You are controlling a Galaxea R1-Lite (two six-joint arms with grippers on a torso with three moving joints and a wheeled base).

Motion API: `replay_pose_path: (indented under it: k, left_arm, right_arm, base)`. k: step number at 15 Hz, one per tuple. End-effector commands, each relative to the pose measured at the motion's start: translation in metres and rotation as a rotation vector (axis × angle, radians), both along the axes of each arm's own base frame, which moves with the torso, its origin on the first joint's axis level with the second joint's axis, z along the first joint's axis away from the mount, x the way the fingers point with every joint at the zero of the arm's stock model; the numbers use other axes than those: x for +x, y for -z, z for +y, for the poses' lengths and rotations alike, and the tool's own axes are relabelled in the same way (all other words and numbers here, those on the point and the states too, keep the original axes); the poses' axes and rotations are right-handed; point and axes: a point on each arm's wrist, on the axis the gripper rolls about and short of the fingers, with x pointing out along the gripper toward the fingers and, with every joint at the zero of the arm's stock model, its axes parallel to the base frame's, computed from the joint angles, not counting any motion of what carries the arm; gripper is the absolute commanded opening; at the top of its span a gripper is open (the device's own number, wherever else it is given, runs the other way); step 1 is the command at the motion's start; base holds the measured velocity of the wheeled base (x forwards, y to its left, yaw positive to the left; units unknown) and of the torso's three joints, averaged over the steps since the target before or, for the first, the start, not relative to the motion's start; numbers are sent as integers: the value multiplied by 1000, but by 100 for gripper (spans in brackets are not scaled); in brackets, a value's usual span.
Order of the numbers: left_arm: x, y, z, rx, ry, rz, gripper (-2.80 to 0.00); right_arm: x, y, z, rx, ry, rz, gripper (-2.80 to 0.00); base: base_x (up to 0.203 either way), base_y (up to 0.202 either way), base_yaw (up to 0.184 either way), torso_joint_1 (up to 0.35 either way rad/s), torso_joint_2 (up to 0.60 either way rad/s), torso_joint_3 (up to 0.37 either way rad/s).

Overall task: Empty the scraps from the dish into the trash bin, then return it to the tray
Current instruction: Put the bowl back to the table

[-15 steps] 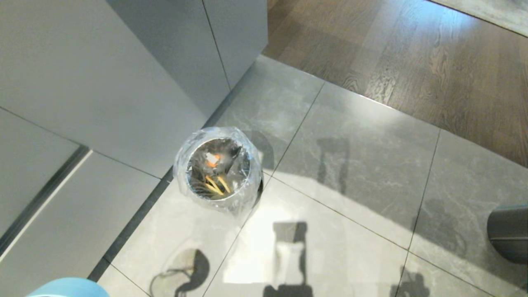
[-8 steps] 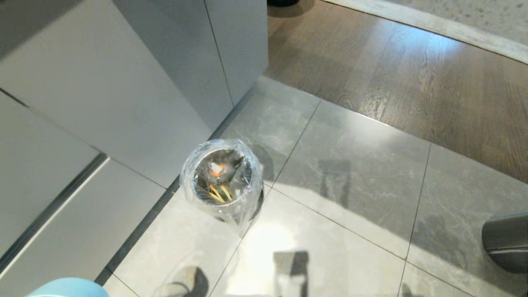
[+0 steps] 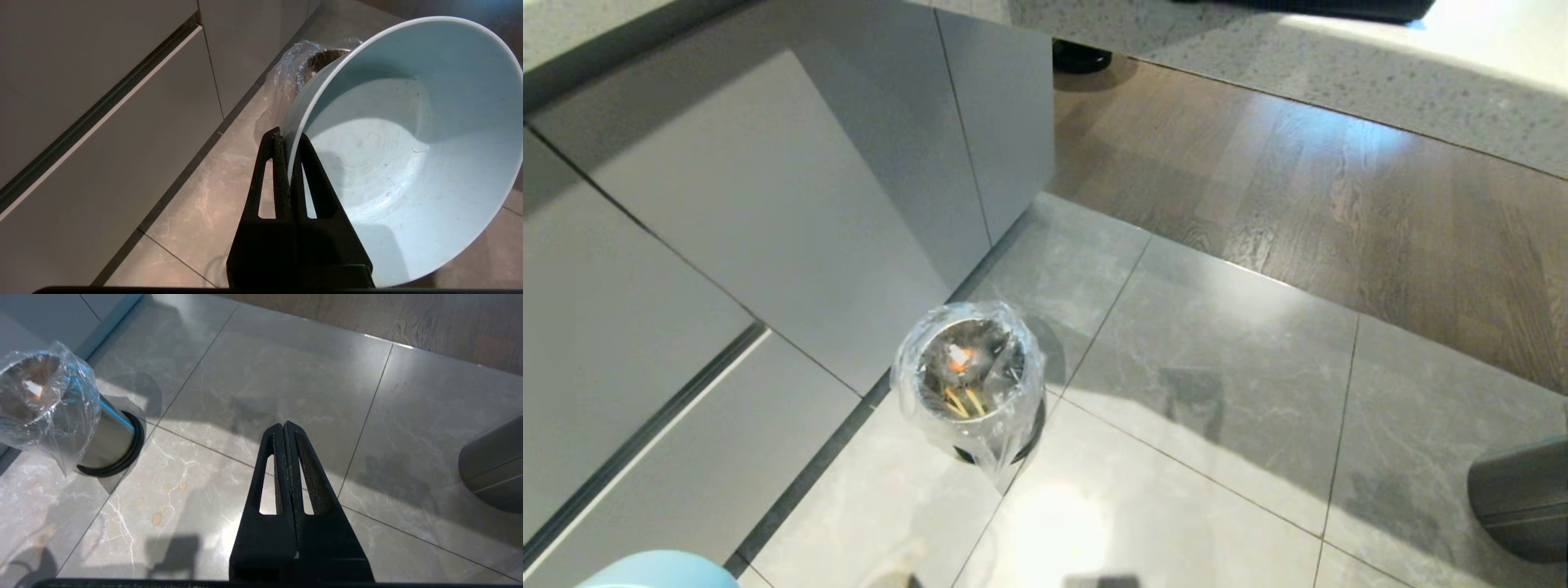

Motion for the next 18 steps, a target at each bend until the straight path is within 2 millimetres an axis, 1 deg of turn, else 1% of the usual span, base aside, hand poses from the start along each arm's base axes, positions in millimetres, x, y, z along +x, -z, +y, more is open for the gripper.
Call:
replay_pose_path:
  k: [1, 18]
  left_arm:
    - [0, 0, 0, -1, -1, -1, -280]
    - [0, 0, 0, -1, -1, -1, -280]
  right_arm:
    - [0, 0, 0, 1, 0, -1, -280]
    - [0, 0, 0, 1, -1, -2, -280]
  base:
    - [0, 0, 0, 2, 7, 198]
    - [0, 0, 0, 2, 1, 202]
